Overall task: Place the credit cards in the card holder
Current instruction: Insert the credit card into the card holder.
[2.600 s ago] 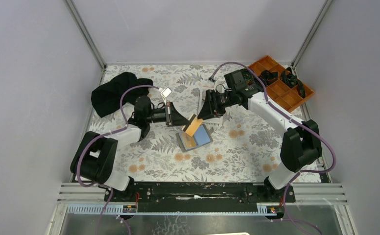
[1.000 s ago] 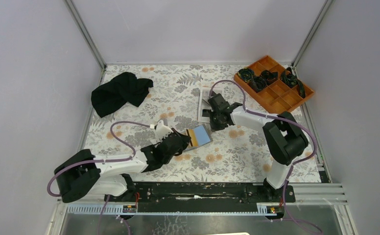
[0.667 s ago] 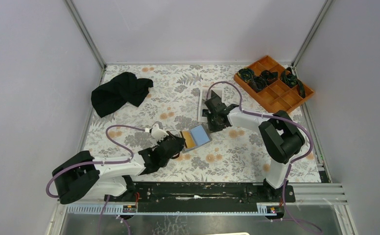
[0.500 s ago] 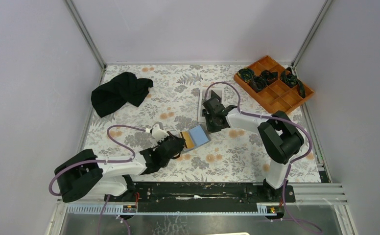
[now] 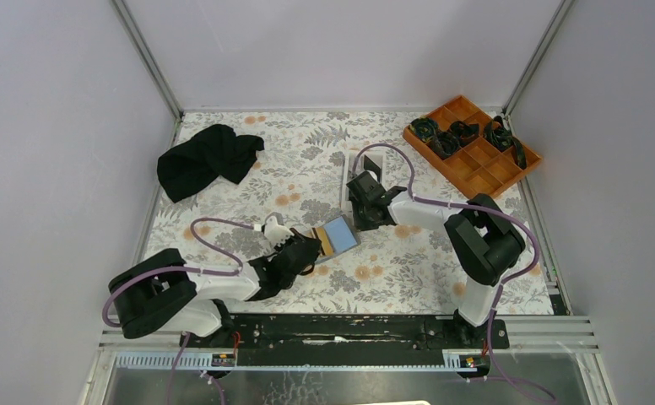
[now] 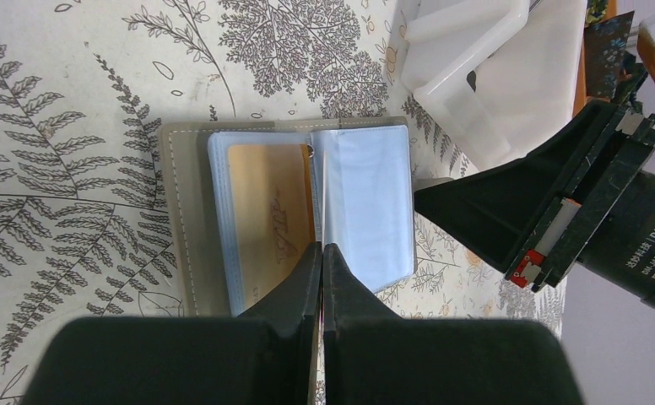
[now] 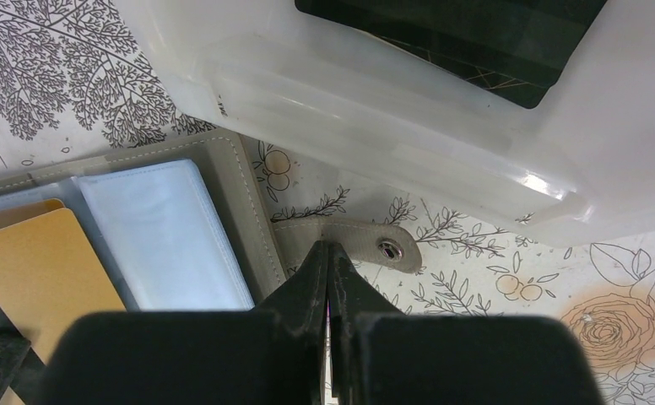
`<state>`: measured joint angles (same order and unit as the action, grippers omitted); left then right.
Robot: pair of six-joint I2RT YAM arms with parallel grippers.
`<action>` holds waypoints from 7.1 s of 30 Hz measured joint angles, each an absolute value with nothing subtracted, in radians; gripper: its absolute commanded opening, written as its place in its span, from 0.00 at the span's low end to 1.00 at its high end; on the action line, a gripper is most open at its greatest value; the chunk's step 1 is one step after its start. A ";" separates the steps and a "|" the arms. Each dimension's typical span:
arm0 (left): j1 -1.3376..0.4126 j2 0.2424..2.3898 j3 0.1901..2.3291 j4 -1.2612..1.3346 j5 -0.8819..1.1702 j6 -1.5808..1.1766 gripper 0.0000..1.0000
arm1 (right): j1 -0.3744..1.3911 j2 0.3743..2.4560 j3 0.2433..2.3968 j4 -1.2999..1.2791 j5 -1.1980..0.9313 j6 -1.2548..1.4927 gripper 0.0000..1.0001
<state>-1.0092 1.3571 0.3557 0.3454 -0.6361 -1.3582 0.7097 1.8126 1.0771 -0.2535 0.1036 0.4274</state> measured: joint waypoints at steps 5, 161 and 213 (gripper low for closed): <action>-1.009 1.355 0.318 0.392 -0.645 -1.391 0.00 | 0.711 1.803 1.057 -0.231 0.107 0.438 0.00; -1.127 1.588 0.329 0.583 -0.864 -1.588 0.00 | 0.730 1.797 1.037 -0.202 0.128 0.403 0.00; -1.132 1.586 0.359 0.467 -0.860 -1.689 0.00 | 0.782 1.723 1.149 -0.387 0.194 0.397 0.09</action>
